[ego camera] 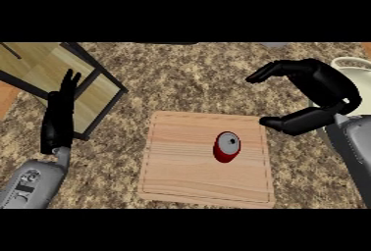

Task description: Pick the can from the cutting board and place it in the pot

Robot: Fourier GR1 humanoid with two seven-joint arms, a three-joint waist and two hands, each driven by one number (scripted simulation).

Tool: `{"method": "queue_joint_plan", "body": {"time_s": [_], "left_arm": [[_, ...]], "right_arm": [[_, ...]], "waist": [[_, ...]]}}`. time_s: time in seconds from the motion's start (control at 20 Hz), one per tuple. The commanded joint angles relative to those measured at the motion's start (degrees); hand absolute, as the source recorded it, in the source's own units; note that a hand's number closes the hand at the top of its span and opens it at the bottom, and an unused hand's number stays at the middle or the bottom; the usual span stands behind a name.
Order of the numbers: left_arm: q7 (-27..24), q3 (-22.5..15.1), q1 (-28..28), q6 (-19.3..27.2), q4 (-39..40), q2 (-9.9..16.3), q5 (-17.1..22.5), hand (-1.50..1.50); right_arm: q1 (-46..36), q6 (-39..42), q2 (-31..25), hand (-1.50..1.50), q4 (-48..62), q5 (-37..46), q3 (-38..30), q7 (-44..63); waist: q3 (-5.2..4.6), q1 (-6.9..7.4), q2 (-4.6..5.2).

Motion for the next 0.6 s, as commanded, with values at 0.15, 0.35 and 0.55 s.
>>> {"method": "queue_joint_plan", "body": {"time_s": [0.15,0.35,0.55], "left_arm": [[-7.4,1.5,-4.6,-4.9,-7.8,-5.8,9.2,0.00],[-14.9,3.8,-3.9,-8.6,-2.8,-6.6,12.7,0.00],[-16.2,5.2,-3.3,-11.7,-2.9,-5.4,15.2,0.00]], "right_arm": [[-1.2,9.6,-5.5,-1.50,2.2,6.4,0.2,-18.0],[-3.8,9.5,-9.2,-1.50,4.1,16.7,2.6,-25.3],[-6.8,11.0,-14.1,-1.50,4.5,23.2,7.6,-26.8]], "waist": [[-1.31,-1.48,0.30],[-1.37,-1.76,0.46],[-1.39,-1.88,-0.10]]}}
